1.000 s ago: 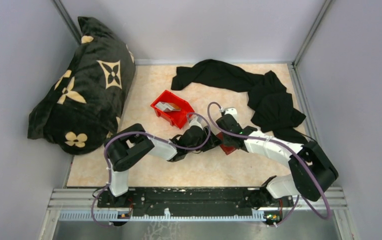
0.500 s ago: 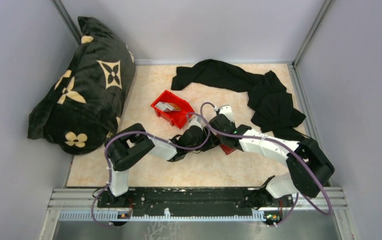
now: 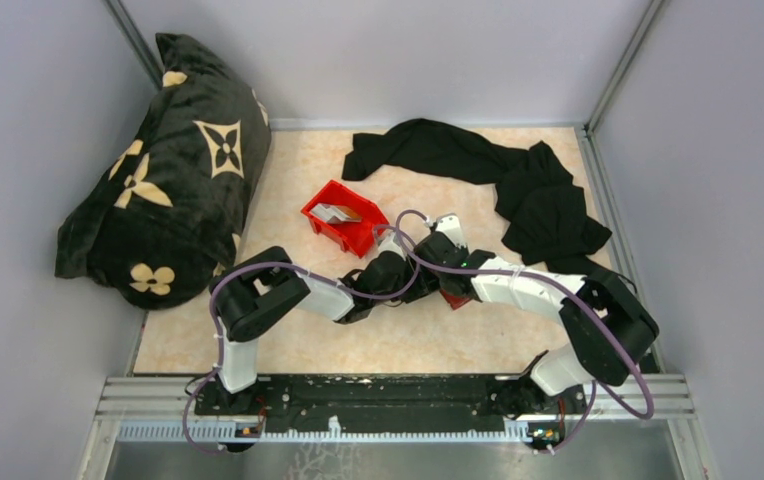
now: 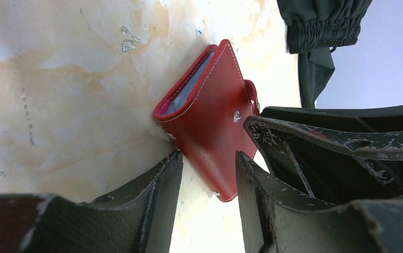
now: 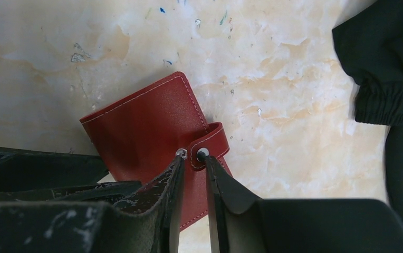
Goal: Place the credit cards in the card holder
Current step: Close the card holder at the center of the board.
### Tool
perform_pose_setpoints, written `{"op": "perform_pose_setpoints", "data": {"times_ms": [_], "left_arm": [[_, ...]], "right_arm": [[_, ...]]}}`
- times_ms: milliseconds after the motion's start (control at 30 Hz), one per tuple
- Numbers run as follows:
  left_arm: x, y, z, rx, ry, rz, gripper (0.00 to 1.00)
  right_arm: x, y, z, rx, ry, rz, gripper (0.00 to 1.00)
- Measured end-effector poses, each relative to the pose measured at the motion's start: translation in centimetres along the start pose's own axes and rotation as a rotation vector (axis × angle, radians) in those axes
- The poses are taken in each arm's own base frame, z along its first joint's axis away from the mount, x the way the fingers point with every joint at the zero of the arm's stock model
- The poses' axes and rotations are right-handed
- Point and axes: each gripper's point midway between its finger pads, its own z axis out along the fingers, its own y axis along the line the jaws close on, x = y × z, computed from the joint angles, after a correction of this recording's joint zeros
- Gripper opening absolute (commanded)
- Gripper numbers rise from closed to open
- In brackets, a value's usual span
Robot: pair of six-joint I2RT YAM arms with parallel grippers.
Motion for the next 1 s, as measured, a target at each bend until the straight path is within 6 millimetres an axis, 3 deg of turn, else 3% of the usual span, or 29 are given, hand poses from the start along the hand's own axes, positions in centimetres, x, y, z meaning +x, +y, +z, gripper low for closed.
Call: {"op": "perform_pose_setpoints", "data": {"times_ms": [333,1000], "left_arm": [[-0.1,-0.1,0.1,0.009,0.002,-0.003,0.52],[-0.1,0.0,0.1,0.010,0.002,-0.003,0.52]], "right_arm": [[0.0,0.0,0.0,0.004,-0.001,-0.013,0.17],[-1.0,-0.2,0.1,0.044,-0.024,-0.032,0.19]]}}
